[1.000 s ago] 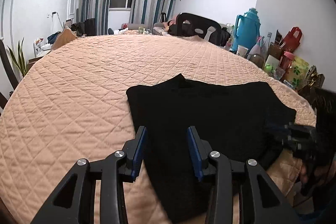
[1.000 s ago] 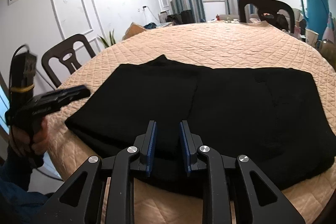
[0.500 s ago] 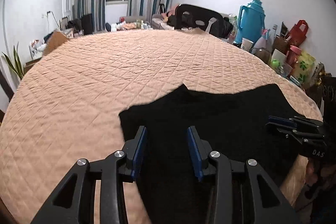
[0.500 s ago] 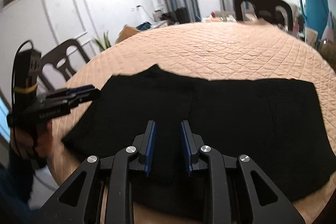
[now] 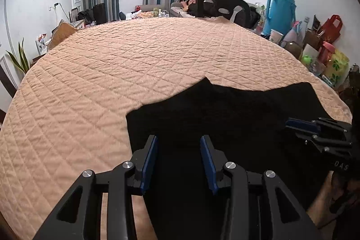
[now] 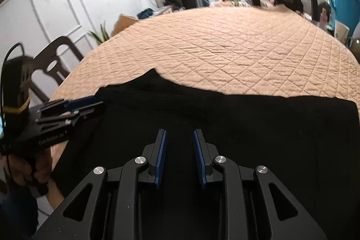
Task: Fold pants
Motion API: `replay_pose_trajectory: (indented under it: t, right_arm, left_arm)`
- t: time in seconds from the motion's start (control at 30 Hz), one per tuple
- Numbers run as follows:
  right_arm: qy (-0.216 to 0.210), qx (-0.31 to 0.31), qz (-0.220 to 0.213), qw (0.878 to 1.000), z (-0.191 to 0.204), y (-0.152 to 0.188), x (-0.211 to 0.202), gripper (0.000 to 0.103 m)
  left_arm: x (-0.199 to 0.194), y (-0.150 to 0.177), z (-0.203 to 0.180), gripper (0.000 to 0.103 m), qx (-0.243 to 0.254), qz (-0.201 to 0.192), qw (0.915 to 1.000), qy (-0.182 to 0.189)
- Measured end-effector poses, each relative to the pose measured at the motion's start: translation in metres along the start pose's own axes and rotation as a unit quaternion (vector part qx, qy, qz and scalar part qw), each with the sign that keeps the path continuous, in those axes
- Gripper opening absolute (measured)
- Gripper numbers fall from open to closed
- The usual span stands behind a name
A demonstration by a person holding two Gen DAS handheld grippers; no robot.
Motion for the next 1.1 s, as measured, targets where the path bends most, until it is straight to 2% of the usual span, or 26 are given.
replay_pose_trajectory:
  t: [0.13,0.33,0.53,0.73,1.1]
  right_arm:
    - [-0.004,-0.017,-0.015,1.0,0.009,0.024,-0.017,0.025]
    - [0.001,-0.038,-0.049,0.998,0.014,0.034,-0.022,0.027]
    - [0.015,-0.043,-0.058,0.997,0.013,0.039,-0.026,0.03]
    - [-0.002,-0.027,-0.066,0.997,0.008,0.043,-0.03,0.03]
    - [-0.003,-0.026,-0.062,0.998,-0.003,0.045,-0.036,0.03]
  left_arm:
    - [-0.009,0.019,-0.007,0.042,-0.003,-0.005,1.0,-0.004]
    - [-0.017,0.032,-0.011,0.043,-0.007,-0.023,0.9997,-0.005]
    - [-0.02,0.035,-0.014,0.044,0.003,-0.029,0.9994,-0.016]
    - [-0.023,0.037,-0.014,0.045,0.002,-0.036,0.9992,-0.015]
    - [-0.024,0.039,-0.013,0.045,0.002,-0.041,0.9991,-0.011]
Point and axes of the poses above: each gripper's, at about its wrist camera, not at the fingertips, and x roughly the way its jaws point, z to its left, y to its underside, the point moved 9 cm from there along x, roughly the way its jaws point, and after that the axes turned 6 degrees about y, right-handed, at the moved point
